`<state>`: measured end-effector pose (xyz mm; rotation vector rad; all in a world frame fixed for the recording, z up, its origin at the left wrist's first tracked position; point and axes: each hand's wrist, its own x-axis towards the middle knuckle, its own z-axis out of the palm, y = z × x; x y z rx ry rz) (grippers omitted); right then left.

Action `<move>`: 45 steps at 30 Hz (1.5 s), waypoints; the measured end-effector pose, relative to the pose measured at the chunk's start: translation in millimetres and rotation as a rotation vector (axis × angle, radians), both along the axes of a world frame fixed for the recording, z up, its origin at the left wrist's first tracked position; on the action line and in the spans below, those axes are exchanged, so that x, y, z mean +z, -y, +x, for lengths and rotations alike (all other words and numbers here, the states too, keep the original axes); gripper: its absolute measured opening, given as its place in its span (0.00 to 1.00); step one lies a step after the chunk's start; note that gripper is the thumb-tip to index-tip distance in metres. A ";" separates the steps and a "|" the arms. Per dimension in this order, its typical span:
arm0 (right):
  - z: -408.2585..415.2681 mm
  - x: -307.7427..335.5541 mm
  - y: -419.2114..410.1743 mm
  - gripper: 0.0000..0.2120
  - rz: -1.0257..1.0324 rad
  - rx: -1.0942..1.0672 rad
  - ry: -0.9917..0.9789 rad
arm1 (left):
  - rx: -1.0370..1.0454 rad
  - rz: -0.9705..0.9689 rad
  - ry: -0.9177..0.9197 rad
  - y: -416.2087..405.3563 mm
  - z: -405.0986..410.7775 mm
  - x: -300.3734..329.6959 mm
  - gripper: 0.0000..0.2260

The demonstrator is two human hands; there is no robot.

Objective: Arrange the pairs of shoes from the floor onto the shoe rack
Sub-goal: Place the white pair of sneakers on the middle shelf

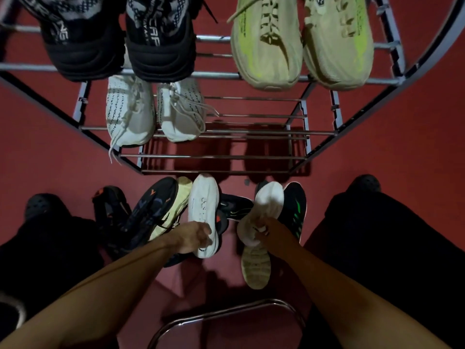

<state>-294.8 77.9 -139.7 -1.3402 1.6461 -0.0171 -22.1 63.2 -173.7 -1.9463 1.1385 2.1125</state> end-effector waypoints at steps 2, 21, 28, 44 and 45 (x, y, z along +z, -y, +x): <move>2.0 -5.2 -1.6 0.17 0.044 -0.014 0.010 | -0.017 -0.041 -0.007 -4.3 -6.3 -3.9 0.18; 29.8 -47.6 -22.9 0.16 0.095 -0.079 -0.068 | -0.698 -0.294 0.283 -4.8 11.8 -12.7 0.15; 19.3 -29.0 -18.3 0.08 -0.291 -0.026 -0.143 | -0.787 -0.539 0.238 -9.3 18.4 -4.0 0.05; -4.9 76.5 13.9 0.14 -0.186 0.007 0.209 | -0.523 -0.535 0.107 31.1 12.7 129.4 0.19; -7.3 87.7 16.3 0.16 -0.185 0.054 0.197 | -0.547 -0.539 0.107 31.7 11.6 138.2 0.20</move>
